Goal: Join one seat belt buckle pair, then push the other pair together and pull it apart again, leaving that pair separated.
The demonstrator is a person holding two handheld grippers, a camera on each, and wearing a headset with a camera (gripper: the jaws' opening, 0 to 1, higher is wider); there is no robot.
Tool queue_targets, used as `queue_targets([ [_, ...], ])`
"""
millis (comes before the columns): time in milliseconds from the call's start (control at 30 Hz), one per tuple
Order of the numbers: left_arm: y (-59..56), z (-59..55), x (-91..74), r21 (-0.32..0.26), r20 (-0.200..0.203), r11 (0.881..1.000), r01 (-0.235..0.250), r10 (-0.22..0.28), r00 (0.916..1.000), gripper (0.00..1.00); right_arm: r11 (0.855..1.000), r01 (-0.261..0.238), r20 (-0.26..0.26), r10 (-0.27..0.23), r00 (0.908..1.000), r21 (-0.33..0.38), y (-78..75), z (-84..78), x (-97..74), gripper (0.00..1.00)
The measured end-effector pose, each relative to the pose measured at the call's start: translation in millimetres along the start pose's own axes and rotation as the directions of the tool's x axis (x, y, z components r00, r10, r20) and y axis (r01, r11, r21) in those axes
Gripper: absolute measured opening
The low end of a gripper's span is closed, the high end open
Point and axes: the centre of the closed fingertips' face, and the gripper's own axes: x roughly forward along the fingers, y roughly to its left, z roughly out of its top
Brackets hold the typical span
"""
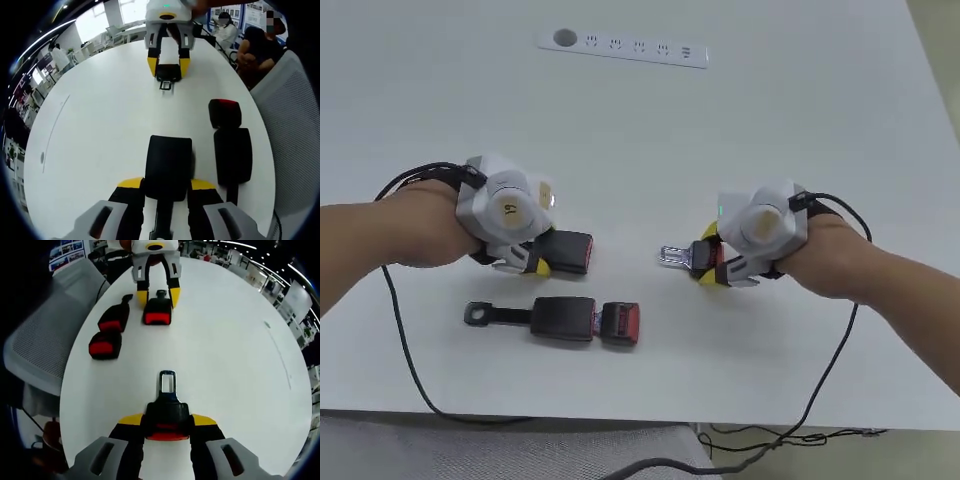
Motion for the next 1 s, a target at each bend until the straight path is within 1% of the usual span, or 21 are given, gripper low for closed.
queue_targets([
  [267,-0.8,-1.2,0.5,-0.005,-0.007,1.000,0.005,-0.005,1.0000,0.33,1.000,-0.002,-0.004,0.002,1.0000,0.005,2.2,0.1,-0.8,0.32],
  [433,-0.8,-2.4,1.3,-0.011,-0.010,1.000,0.003,-0.003,0.9999,0.33,1.000,0.000,-0.016,0.000,0.9999,-0.006,4.8,2.6,-0.3,0.32],
  [500,-1.1,-2.5,1.3,-0.015,-0.009,1.000,0.001,-0.001,1.0000,0.33,1.000,-0.001,-0.018,0.000,0.9998,-0.026,8.8,8.8,2.6,0.32],
  [667,-1.8,-2.9,1.3,-0.020,-0.008,1.000,-0.006,0.006,1.0000,0.33,0.999,-0.005,-0.008,0.004,1.0000,-0.036,13.1,21.3,8.4,0.32],
  [833,-2.9,-1.9,0.9,-0.018,-0.012,1.000,-0.005,0.004,0.9999,0.33,1.000,-0.002,0.004,0.002,1.0000,-0.028,11.3,32.5,15.0,0.32],
  [900,-3.3,-1.5,0.6,-0.020,-0.012,1.000,-0.006,0.006,0.9999,0.33,0.999,-0.002,0.011,0.002,0.9999,-0.032,13.9,40.8,18.4,0.32],
  [1000,-3.9,-0.8,0.0,-0.020,-0.011,1.000,-0.008,0.008,0.9999,0.33,0.999,-0.004,0.023,0.004,0.9997,-0.032,12.9,53.6,24.7,0.32],
])
